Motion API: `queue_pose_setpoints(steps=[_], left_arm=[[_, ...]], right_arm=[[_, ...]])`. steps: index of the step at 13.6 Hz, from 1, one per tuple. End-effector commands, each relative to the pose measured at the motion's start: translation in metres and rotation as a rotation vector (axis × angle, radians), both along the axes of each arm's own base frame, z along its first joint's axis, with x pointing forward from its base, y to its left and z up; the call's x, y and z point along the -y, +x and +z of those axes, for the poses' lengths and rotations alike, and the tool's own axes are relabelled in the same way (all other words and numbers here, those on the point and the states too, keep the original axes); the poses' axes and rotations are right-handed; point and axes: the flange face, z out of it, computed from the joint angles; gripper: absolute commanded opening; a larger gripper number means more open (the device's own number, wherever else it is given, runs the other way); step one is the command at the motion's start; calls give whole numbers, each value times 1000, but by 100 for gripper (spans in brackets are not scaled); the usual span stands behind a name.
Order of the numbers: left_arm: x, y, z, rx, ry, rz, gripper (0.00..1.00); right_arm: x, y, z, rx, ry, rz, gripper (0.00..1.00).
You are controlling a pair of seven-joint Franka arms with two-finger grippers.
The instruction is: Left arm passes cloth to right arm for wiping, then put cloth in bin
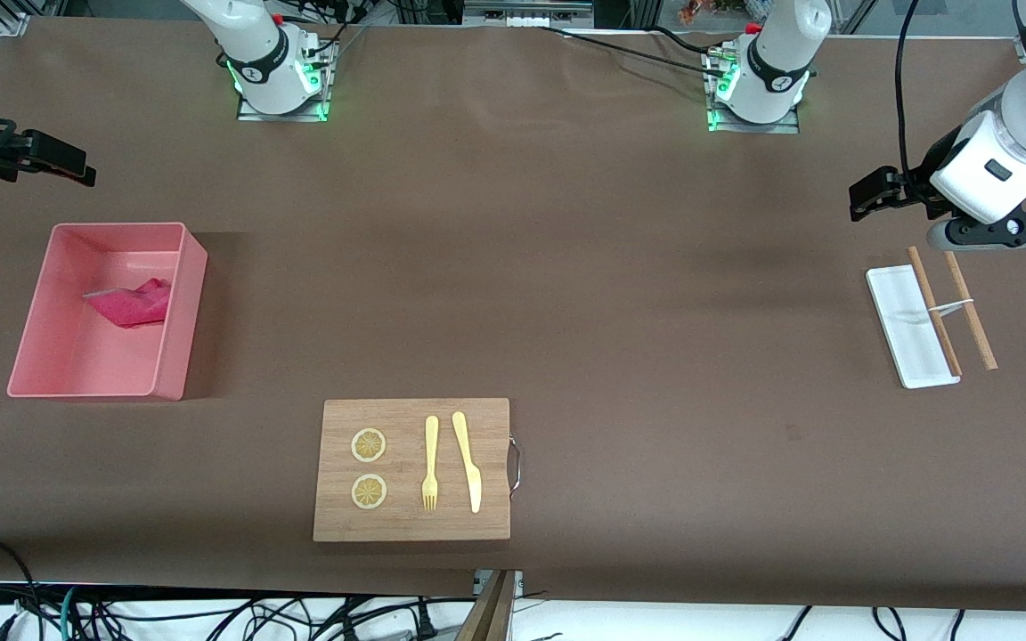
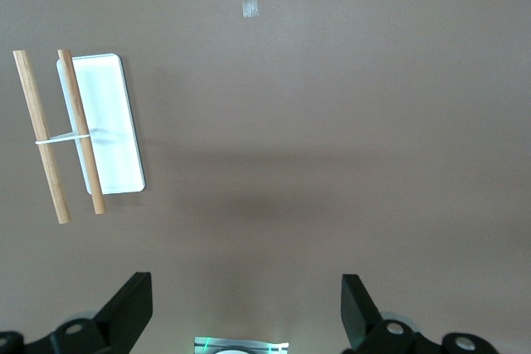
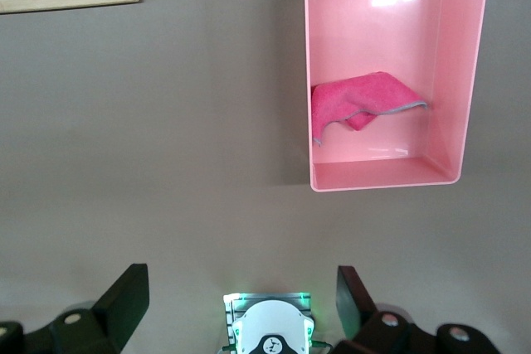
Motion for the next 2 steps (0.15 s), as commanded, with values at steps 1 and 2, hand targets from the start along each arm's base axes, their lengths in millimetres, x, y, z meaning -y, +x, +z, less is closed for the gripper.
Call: queue_pose_setpoints(steps=[1,2], left_arm=[[1,2,6,6,-14,-5,100],[1,2,6,6,-14,-5,100]], right_arm=[[10,-5,3,-4,-7,-9,100],[12,-4,3,-3,-7,-12,100]])
